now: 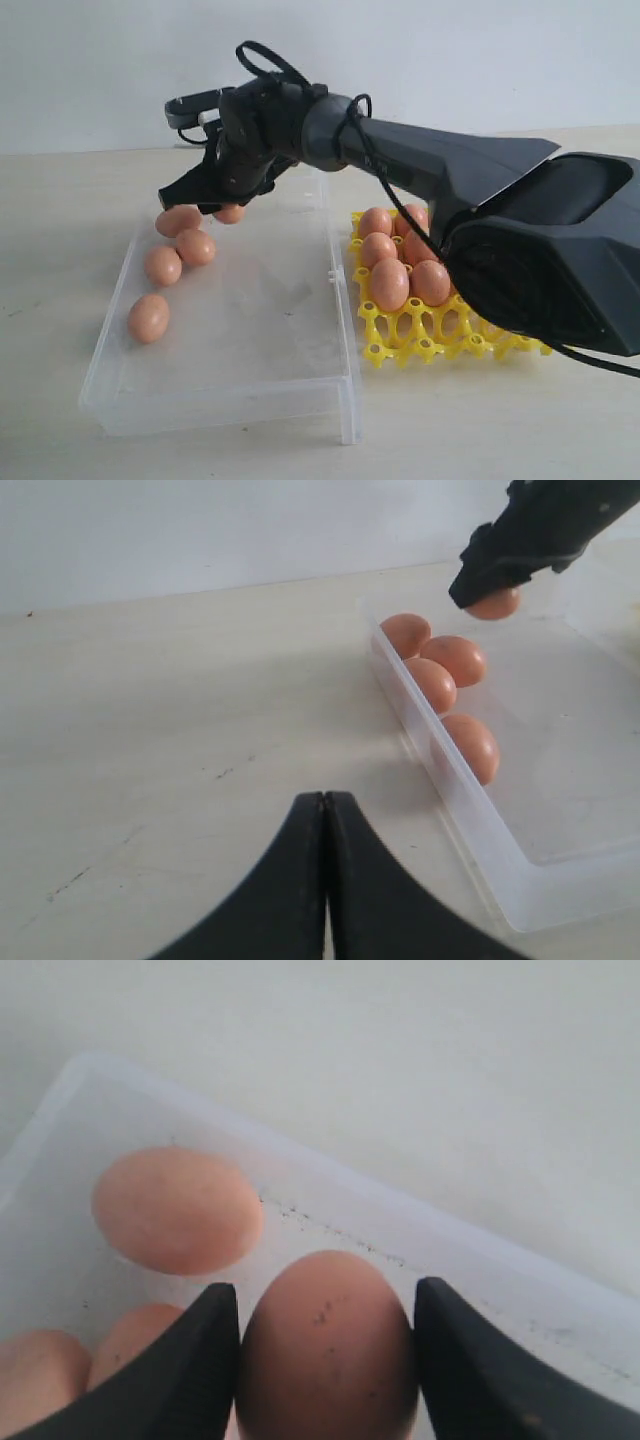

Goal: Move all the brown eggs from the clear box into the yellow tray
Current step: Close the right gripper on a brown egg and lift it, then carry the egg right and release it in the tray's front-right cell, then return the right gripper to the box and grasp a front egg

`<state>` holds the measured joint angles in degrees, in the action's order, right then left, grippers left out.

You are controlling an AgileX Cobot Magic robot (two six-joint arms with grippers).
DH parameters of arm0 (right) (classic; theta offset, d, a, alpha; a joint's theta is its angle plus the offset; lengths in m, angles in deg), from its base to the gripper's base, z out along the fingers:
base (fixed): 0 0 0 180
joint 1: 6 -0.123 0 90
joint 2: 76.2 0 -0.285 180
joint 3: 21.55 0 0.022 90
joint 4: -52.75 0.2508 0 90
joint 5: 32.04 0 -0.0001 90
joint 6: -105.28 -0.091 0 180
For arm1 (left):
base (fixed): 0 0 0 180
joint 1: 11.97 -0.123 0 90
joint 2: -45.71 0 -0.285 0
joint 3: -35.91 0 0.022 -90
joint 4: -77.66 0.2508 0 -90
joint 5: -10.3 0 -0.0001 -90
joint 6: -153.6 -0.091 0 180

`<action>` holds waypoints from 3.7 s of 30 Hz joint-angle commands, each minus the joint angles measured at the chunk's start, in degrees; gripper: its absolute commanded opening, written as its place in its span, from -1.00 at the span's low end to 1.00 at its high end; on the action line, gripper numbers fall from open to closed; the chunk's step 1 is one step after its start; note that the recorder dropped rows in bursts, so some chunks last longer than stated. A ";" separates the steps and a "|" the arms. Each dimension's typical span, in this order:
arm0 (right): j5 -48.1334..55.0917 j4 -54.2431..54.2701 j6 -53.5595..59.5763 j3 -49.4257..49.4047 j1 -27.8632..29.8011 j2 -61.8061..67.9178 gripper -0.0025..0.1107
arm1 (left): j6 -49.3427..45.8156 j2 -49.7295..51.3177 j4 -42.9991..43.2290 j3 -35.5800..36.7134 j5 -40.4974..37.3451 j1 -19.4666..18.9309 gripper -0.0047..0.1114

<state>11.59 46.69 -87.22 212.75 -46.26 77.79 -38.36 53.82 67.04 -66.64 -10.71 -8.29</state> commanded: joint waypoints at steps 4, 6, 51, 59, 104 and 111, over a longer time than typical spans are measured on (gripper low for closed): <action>-4.64 2.48 1.79 -6.32 -0.98 -9.04 -0.96 | -0.02 -0.32 -0.16 -0.23 0.56 0.25 -0.92; -7.85 3.19 1.79 -10.45 -1.59 -12.24 -0.96 | -0.02 -0.32 -0.16 -0.23 0.56 0.25 -0.92; -63.52 10.29 3.21 -99.10 29.72 -52.09 -0.96 | -0.02 -0.32 -0.16 -0.23 0.56 0.25 -0.92; -64.40 10.47 3.40 -99.10 29.72 -49.20 -0.96 | -0.02 -0.32 -0.16 -0.23 0.56 0.25 -0.92; -38.65 6.95 -1.14 -87.10 25.46 -58.68 0.08 | -0.02 -0.32 -0.16 -0.23 0.56 0.25 -0.92; -14.38 16.67 14.30 -67.49 8.38 -55.81 0.04 | -0.02 -0.32 -0.16 -0.23 0.56 0.25 -0.92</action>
<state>-8.89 58.19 -80.37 139.01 -31.95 20.07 -38.36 53.82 67.04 -66.64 -10.71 -8.29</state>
